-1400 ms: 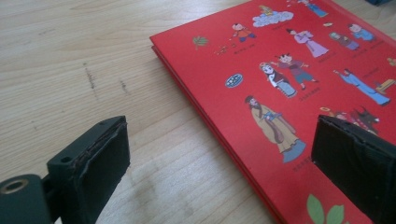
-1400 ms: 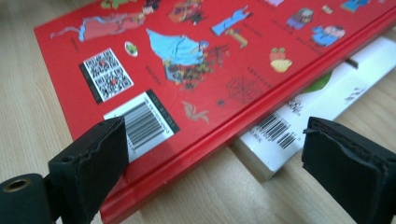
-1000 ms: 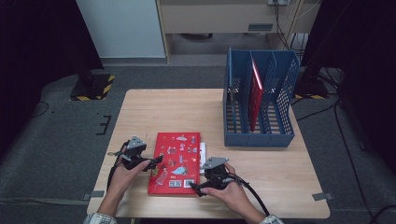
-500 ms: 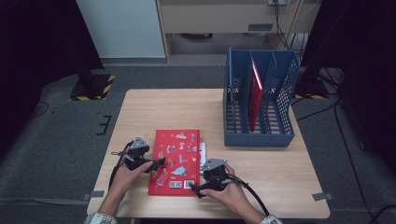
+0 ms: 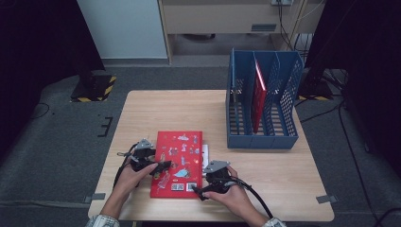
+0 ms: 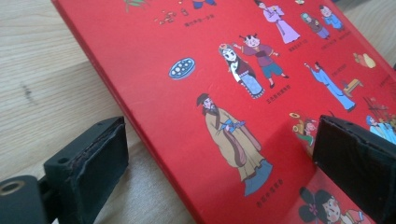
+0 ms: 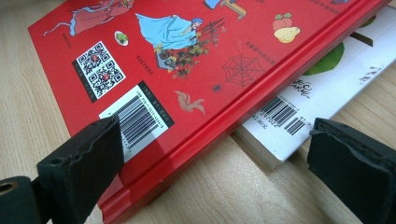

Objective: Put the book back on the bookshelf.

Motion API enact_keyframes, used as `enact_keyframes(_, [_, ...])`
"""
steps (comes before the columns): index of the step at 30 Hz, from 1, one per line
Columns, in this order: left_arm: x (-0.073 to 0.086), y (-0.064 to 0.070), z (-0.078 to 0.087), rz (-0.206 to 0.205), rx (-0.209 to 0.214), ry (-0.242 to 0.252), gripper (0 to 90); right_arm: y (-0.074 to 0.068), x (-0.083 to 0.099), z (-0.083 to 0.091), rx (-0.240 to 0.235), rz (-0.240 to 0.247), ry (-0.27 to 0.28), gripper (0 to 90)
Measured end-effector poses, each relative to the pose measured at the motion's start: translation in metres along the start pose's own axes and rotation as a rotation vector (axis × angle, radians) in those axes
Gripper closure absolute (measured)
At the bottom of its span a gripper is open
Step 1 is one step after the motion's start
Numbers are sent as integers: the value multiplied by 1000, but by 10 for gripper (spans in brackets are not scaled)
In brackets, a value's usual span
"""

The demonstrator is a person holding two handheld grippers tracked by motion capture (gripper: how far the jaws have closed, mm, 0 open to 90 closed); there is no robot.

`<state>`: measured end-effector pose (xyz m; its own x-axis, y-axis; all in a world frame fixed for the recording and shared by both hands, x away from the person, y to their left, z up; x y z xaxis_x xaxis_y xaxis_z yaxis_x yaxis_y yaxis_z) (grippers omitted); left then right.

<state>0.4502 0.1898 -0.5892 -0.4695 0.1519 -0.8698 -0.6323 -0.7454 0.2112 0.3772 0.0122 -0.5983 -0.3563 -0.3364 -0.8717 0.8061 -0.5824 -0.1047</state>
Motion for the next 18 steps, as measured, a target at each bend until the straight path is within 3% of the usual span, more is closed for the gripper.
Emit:
enact_keyframes(6, [-1, 1, -1, 2, 24, 5, 41, 0, 0, 0, 1, 1, -3, 33])
enact_keyframes(12, [-1, 1, 1, -1, 15, 2, 63, 2, 0, -2, 2, 7, -2, 7])
enact_keyframes(18, [0, 0, 1, 12, 15, -9, 76, 2, -2, -3, -30, 11, -18, 4])
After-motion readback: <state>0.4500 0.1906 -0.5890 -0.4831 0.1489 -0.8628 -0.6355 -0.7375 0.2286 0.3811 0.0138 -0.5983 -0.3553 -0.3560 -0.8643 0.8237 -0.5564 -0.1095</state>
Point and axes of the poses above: each handheld gripper's, and its own axes: z roughly backward along the jaws, x roughly out of its underside, y roughly to its right, the point moved 10 cm from there along -z, roughly forward along the jaws, and after that the axes turned 14 degrees about y, right-handed, at the moved point
